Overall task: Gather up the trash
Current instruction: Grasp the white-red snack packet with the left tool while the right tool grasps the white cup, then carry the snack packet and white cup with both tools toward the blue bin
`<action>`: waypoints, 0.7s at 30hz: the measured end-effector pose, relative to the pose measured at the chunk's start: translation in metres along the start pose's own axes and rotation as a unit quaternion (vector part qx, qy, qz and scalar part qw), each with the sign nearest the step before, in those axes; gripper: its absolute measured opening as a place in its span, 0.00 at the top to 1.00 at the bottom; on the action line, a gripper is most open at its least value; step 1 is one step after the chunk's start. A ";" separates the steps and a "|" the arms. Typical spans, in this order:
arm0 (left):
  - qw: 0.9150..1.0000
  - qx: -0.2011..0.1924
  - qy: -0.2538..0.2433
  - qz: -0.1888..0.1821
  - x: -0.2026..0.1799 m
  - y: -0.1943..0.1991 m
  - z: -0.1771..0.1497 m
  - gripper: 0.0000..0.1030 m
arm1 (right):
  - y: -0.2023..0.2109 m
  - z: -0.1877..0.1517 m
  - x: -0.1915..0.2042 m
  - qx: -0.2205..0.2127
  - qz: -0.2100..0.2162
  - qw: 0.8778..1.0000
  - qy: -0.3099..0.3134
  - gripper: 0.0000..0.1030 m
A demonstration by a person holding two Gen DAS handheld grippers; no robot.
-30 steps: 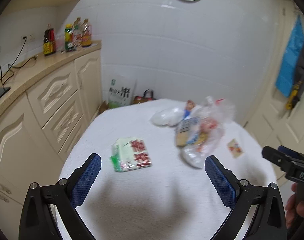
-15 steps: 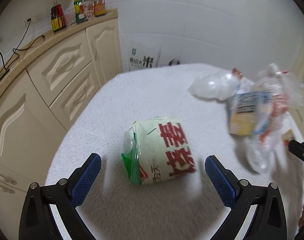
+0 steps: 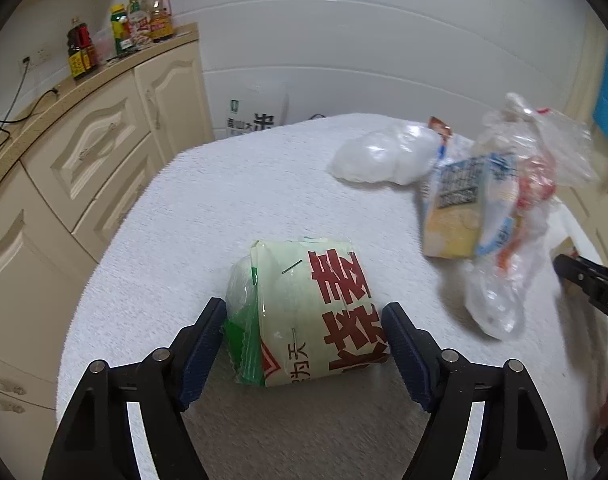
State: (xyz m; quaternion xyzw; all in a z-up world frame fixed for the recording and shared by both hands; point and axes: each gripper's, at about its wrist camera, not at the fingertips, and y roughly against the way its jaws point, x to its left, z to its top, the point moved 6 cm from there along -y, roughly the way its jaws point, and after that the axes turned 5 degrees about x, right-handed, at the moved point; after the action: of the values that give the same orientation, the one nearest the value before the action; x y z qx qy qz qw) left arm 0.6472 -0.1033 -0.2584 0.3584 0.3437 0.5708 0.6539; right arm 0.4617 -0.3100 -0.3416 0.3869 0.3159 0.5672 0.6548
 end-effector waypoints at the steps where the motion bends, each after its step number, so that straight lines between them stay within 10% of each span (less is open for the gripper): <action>1: 1.000 0.000 -0.002 -0.005 -0.005 -0.001 0.000 0.30 | 0.002 -0.002 -0.002 0.001 0.003 1.000 -0.001 0.77; 21: 0.998 -0.028 -0.019 -0.051 -0.069 -0.005 0.000 0.32 | 0.070 -0.060 0.022 -0.017 0.061 0.998 -0.011 0.77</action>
State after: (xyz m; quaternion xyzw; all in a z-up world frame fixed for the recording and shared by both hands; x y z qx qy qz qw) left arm 0.6414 -0.1722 -0.2599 0.3332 0.3328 0.5391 0.6982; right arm 0.3791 -0.2750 -0.3101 0.4003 0.2753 0.6071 0.6288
